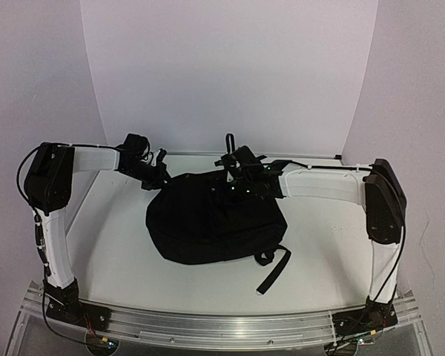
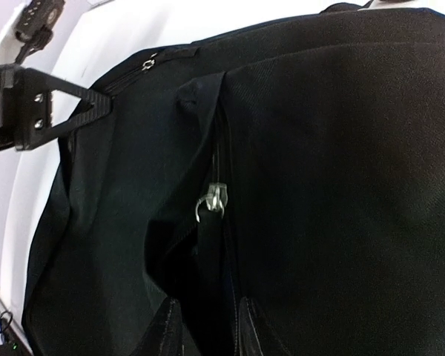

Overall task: Pack the student bag
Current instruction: Zip the student bag at the center of the board.

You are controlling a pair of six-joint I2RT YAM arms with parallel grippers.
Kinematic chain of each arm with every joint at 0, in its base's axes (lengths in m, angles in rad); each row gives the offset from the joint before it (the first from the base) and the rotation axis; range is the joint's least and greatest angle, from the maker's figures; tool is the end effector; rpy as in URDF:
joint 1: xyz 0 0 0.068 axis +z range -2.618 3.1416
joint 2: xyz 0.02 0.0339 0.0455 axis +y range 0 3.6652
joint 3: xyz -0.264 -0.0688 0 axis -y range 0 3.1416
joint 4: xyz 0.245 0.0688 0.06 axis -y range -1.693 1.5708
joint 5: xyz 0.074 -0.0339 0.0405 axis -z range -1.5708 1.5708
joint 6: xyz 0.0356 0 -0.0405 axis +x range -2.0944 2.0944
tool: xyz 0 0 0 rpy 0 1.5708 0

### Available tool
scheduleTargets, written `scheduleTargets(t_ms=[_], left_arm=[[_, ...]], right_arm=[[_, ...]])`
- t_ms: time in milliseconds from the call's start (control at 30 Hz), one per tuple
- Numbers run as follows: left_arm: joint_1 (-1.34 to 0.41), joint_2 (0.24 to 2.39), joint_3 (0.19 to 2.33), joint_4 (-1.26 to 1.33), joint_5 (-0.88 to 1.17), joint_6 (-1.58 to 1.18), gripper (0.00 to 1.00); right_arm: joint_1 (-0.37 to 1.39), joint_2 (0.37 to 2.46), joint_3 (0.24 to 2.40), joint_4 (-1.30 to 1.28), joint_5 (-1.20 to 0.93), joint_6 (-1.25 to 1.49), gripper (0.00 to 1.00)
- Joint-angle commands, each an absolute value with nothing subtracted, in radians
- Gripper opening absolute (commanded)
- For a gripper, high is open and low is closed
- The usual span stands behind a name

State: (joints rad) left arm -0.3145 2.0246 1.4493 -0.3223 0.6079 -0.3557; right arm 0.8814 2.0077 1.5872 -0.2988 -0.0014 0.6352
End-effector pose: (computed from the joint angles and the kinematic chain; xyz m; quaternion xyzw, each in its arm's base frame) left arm 0.4105 -0.1549 0.1871 0.0803 0.9025 -0.3704 0.2047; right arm 0.2940 0.3568 0.2353 -0.1121 0.9038 0.2845 0.2994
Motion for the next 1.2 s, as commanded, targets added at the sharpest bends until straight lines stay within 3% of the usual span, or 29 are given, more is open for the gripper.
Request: scheduleTargets(t_ms=[0,467,667,733,833,1167], left_arm=[[-0.315,1.955,1.438,-0.301,0.633,-0.335,0.00],[-0.314,1.952,1.442,-0.305,0.628,-0.331,0.00],[-0.315,1.954,1.445,-0.306,0.627,-0.334,0.00],[-0.315,1.955,1.445,-0.304,0.624,-0.340,0.00],[-0.314,1.954,1.441,-0.299,0.608,-0.355,0.00],[-0.298,1.946,1.431,-0.296,0.482,-0.434,0.00]], right_arm=[[0.879,2.063,1.675,-0.314,0.072,0.620,0.25],[0.879,2.165,1.744,-0.393,0.214,0.647,0.27],[0.882,2.204,1.765,-0.396,0.168,0.628,0.25],[0.886,2.214,1.781,-0.396,0.158,0.614,0.22],[0.894,2.222,1.805,-0.396,0.161,0.600,0.01],[0.905,2.022,1.637,-0.422,0.124,0.629,0.00]])
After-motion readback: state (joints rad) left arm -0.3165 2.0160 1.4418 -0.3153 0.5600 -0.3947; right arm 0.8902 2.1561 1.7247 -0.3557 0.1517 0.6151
